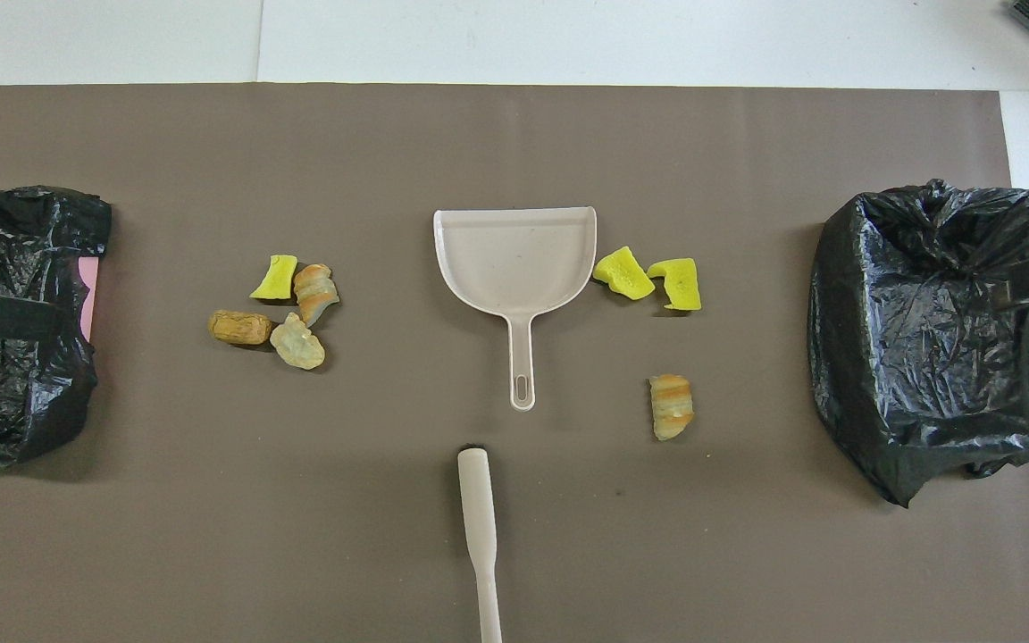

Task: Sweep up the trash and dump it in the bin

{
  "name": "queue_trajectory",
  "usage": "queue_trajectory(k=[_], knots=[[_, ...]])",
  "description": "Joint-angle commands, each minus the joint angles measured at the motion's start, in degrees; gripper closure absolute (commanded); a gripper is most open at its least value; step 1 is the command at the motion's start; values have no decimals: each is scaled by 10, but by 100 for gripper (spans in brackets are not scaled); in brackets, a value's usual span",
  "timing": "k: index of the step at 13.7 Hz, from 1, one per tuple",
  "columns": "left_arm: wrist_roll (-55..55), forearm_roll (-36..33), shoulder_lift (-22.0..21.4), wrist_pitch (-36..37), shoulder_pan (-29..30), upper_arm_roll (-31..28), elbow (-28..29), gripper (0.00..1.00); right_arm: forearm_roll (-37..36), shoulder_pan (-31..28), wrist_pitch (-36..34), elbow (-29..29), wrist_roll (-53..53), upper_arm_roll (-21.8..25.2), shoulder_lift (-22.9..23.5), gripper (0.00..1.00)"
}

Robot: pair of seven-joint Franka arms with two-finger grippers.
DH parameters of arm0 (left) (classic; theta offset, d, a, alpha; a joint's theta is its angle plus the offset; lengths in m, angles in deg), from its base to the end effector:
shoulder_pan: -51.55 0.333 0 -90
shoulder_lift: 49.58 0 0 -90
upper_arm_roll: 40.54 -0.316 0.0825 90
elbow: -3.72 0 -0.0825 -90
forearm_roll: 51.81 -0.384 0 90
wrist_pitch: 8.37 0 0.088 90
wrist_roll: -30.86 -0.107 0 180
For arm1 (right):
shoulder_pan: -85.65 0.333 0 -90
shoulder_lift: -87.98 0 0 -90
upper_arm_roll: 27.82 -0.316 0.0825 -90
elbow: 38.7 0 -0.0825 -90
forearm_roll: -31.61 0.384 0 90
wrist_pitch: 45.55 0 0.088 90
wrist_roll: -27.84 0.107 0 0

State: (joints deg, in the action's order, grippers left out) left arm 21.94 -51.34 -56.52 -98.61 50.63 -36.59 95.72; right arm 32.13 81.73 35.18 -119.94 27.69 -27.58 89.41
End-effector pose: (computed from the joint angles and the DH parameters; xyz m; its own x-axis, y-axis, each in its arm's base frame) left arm 0.5144 -0.0473 0.6731 0.9671 -0.2382 0.0889 -0.2379 -0.9712 -0.0141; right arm 0.5437 -0.0384 0.6677 0.9971 -0.0684 -0.0338 -0.0688 -0.9976 -0.0090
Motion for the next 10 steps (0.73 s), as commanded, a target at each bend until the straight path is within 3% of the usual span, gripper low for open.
queue_trajectory(k=[1, 4, 10], knots=[[4, 4, -7, -8, 2, 1, 12, 0, 9, -3, -7, 5, 9, -3, -1, 0], [69, 6, -9, -10, -8, 5, 29, 0, 9, -3, -7, 5, 9, -2, -1, 0], [84, 24, -69, -25, -60, 7, 142, 0, 9, -3, -7, 5, 9, -2, -1, 0]])
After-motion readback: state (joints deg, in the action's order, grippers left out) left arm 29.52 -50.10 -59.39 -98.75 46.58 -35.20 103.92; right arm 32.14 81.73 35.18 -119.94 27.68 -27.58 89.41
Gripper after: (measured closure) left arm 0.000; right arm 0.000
